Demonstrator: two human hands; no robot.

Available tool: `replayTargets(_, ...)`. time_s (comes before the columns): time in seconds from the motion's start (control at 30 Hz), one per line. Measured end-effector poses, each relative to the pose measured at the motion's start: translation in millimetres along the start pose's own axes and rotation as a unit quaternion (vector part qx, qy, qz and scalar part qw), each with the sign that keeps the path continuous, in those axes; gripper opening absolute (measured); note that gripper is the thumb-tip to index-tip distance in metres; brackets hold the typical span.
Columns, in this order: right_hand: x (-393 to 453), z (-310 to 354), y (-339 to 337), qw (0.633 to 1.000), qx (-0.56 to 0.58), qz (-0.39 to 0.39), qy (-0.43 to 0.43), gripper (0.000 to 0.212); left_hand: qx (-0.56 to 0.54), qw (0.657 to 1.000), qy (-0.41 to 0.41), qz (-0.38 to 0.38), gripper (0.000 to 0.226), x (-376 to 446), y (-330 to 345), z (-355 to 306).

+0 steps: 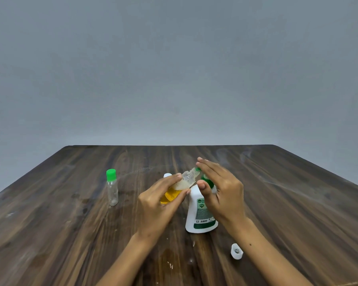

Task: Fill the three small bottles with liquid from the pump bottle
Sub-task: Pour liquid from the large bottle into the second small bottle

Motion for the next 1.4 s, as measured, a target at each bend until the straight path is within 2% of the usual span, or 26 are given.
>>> replayTargets(0.67,6,6,-5,1.0,-0.019,0.004,-0.001,0.065,0.005,1.0,-0.008,0.001,0.036,0,0,1)
replayTargets(1.03,13,3,0,0.996,-0.01,0.09,-0.009,0.063,-0.012,1.0,-0.022,0.009,0.038,4,0,-3)
replayTargets(1.2,9,1,-1,0.996,0.04,0.078,0.028,0.051,-0.01,1.0,-0.019,0.003,0.038,4,6,-5)
replayTargets(1.4,7,-4,-3,0.991,0.112,0.041,0.066,0.053,-0.009,1.0,-0.003,-0.003,0.035,4,5,-9)
Point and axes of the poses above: each hand's wrist, its own x-axis towards the middle knuckle, its own y-axis out of the palm, z = x × y, the point moved 8 cm from there along x, towards the middle knuckle, and after that the axes turned 6 degrees about -y, right-handed, at the moved point
